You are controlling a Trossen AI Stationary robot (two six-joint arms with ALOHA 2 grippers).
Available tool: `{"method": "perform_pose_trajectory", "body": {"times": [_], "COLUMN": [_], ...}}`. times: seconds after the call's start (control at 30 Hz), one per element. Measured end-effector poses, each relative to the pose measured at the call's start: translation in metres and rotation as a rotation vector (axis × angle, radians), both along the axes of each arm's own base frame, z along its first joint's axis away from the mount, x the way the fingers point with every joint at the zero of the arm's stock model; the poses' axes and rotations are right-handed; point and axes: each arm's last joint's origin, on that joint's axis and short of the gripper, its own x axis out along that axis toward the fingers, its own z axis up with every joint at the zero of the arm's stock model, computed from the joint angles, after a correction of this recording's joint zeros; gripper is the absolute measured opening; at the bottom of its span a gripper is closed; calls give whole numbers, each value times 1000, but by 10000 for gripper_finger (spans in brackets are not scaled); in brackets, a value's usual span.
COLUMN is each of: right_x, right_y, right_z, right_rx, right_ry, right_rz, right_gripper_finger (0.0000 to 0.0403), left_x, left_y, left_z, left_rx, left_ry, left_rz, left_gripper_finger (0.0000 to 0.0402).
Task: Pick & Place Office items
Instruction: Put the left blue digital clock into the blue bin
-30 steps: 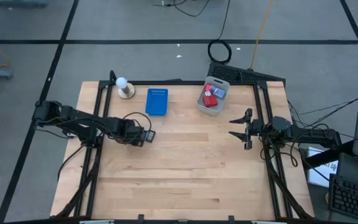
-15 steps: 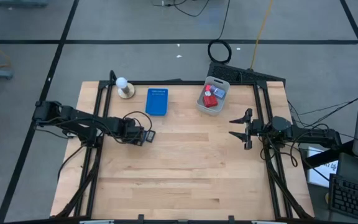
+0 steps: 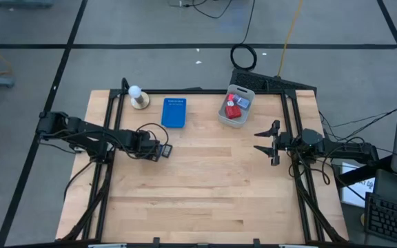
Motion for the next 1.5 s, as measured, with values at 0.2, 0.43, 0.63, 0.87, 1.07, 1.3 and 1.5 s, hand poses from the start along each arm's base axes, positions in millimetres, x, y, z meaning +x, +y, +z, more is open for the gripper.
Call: {"method": "perform_pose_trajectory", "body": {"times": [0.2,0.43,0.63,0.87,1.07,1.3,1.5], "right_x": [0,0,0,0,0,0,0], "right_y": [0,0,0,0,0,0,0], "right_z": [0,0,0,0,0,0,0], "right_rx": [0,0,0,0,0,0,0], "right_ry": [0,0,0,0,0,0,0], "right_rz": [0,0,0,0,0,0,0], "right_gripper_finger": [222,222,222,222,222,222,222], "left_x": [0,0,0,0,0,0,0], "left_y": [0,0,-1,-1,-1,0,-1], "left_z": [0,0,0,0,0,0,0], "left_rx": [-16,-17,-18,-19,-18,-17,-33], "left_ry": [1,1,1,1,1,0,2], "left_rz": [-1,1,2,3,3,3,-8], "left_gripper_finger": [255,255,255,252,205,156,187]}}
